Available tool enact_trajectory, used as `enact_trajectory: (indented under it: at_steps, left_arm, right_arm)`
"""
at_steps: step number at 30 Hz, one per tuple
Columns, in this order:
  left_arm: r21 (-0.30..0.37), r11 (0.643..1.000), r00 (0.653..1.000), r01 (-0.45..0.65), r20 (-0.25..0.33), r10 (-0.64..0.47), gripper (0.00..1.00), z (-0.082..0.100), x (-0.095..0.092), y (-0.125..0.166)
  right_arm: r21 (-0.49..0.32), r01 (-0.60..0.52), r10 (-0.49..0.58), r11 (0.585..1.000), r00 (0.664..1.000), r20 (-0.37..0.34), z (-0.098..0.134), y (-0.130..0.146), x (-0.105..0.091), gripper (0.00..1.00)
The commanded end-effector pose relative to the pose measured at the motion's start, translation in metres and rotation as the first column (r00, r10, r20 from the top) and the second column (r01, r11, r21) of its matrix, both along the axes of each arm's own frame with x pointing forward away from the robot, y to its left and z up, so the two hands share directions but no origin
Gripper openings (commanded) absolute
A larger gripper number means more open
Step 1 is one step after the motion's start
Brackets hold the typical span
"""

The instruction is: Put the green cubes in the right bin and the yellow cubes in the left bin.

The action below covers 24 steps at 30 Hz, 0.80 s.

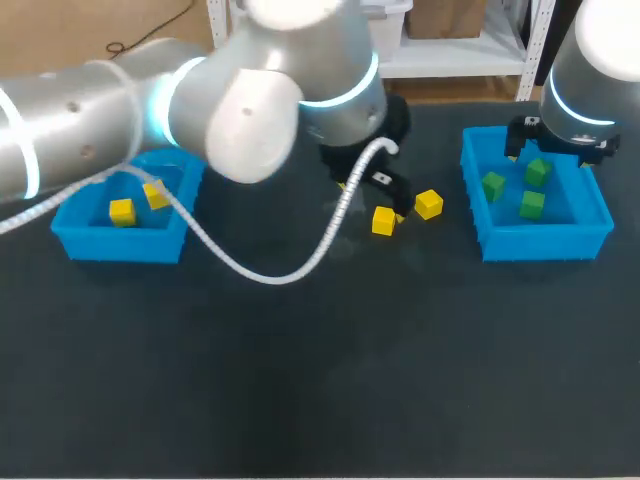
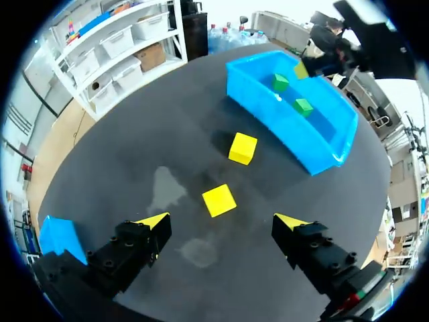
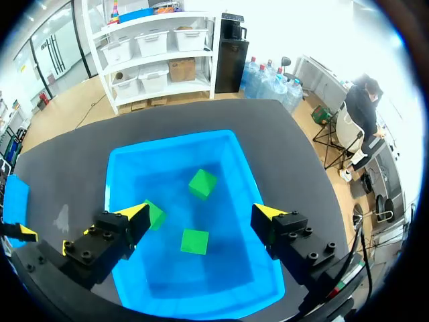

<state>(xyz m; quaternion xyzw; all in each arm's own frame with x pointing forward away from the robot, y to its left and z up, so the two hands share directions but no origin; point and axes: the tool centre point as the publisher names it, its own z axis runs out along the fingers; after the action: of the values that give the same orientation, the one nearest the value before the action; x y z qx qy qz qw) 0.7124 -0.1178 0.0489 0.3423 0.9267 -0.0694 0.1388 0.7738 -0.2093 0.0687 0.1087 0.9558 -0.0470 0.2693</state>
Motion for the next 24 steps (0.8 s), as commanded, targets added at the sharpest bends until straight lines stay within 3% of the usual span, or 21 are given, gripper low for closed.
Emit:
enact_trajectory:
  at_steps: [1,10,11,12,13,24]
  left_arm:
    - [0.088,0.996,0.998,-0.003,-0.054,0.008,1.00,-0.017,0.009,-0.017]
    - [0.153,0.988,0.998,0.014,-0.056,-0.006,1.00,-0.038,0.008,-0.025]
    - [0.153,0.988,0.998,0.005,-0.056,0.003,0.81,-0.041,0.008,-0.025]
    - [0.151,0.989,0.998,-0.004,-0.057,0.013,0.27,-0.043,0.008,-0.025]
    - [0.158,0.987,0.998,-0.007,-0.060,0.017,0.00,-0.045,0.008,-0.025]
    - [0.167,0.986,0.998,-0.010,-0.054,0.019,0.00,-0.049,0.007,-0.013]
  right_arm:
    - [0.000,0.001,-0.001,1.000,1.000,0.009,-0.001,-0.001,-0.003,1.00]
    - [0.000,0.001,-0.001,1.000,1.000,0.009,-0.001,-0.001,-0.003,1.00]
    - [0.000,0.001,-0.001,1.000,1.000,0.009,-0.001,-0.001,-0.003,1.00]
    - [0.000,0.001,-0.001,1.000,1.000,0.009,-0.001,-0.001,-0.003,1.00]
    - [0.000,0.001,-0.001,1.000,1.000,0.009,-0.001,-0.001,-0.003,1.00]
    - [0.000,0.001,-0.001,1.000,1.000,0.009,-0.001,-0.001,-0.003,1.00]
